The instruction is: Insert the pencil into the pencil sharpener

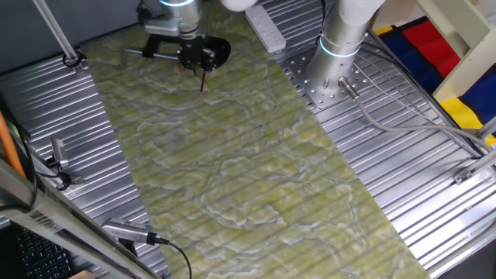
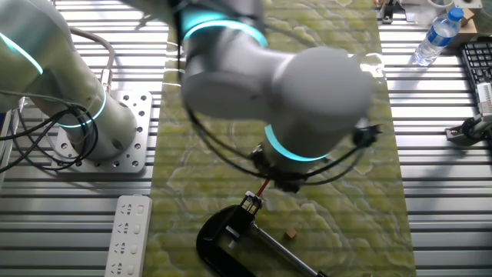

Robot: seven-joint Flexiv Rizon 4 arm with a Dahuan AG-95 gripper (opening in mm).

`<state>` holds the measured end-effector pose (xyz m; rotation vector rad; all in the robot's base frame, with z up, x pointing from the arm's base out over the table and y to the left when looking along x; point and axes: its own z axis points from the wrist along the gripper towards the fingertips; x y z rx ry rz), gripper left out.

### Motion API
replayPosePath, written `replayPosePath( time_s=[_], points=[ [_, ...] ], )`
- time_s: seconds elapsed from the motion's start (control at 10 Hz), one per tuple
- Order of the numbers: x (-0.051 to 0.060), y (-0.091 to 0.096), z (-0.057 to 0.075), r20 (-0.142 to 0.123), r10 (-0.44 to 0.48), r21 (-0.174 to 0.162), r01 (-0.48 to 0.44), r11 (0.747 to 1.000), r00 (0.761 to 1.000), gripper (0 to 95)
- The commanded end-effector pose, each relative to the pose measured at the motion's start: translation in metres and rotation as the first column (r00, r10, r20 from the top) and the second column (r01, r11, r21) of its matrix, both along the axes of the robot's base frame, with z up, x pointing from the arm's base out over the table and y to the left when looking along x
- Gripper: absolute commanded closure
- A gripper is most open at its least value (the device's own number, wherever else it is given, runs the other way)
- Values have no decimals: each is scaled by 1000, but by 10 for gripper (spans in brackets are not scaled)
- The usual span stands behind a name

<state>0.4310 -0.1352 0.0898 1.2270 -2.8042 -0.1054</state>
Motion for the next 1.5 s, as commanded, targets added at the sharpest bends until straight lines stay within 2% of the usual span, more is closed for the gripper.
replayPosePath(
  time_s=[0.1, 0.2, 0.3, 0.4, 0.6, 0.7, 0.8, 0.9, 1.0, 1.1, 1.5],
  points=[
    [29, 36, 22, -20, -116, -43, 115, 992, 993, 760],
    [42, 57, 33, -24, -184, -58, 183, 981, 983, 760],
    [54, 84, 43, -21, -277, -71, 275, 959, 961, 950],
    [63, 110, 47, -15, -375, -78, 373, 925, 927, 950],
    [74, 146, 44, -2, -478, -86, 476, 875, 878, 950],
    [80, 169, 41, 6, -530, -76, 529, 845, 848, 950],
    [83, 183, 42, 16, -559, -72, 558, 826, 829, 950],
    [86, 199, 42, 33, -599, -63, 599, 798, 800, 950],
    [85, 205, 40, 53, -613, -47, 615, 787, 789, 950],
    [85, 207, 40, 67, -610, -30, 613, 790, 789, 950],
    [82, 209, 50, 68, -619, -24, 622, 783, 782, 950]
  ],
)
